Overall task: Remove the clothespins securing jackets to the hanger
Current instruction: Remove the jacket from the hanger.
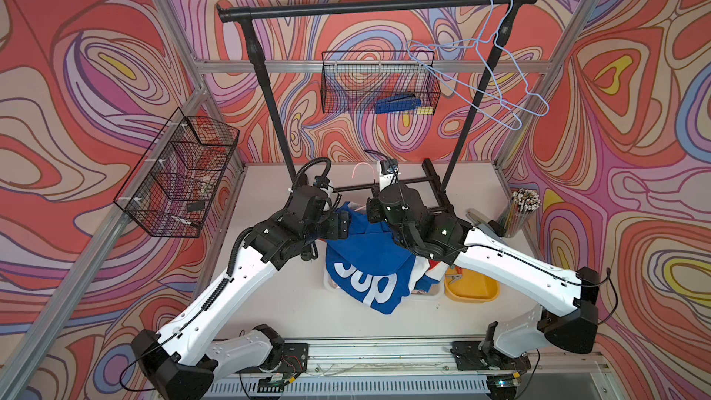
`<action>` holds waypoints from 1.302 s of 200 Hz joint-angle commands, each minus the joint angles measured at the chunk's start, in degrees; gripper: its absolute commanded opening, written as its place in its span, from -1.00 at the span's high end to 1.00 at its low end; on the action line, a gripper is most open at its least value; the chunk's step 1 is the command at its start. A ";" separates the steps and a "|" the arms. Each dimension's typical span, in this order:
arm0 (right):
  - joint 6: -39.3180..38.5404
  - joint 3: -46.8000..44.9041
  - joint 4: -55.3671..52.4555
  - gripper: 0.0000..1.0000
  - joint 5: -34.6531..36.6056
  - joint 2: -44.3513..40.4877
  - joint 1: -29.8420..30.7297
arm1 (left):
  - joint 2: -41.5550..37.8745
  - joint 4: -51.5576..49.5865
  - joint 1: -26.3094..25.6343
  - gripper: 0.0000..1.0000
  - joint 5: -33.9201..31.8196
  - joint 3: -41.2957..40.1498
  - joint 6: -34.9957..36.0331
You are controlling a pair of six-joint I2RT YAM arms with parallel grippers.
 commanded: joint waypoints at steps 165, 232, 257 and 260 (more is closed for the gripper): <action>-4.59 0.32 3.12 1.00 4.39 -1.57 0.93 | 3.30 -5.47 0.70 1.00 -0.92 3.31 0.23; -2.56 -3.50 1.12 1.00 -4.03 -6.82 -3.02 | 1.90 -7.03 2.61 1.00 -10.05 2.29 0.77; -0.57 -7.63 1.67 1.00 -12.68 -11.44 -7.55 | 1.67 -6.58 4.22 1.00 -11.91 1.67 0.99; -0.60 -8.05 1.69 1.00 -13.39 -11.91 -7.90 | 1.74 -6.59 4.35 1.00 -11.97 1.71 1.05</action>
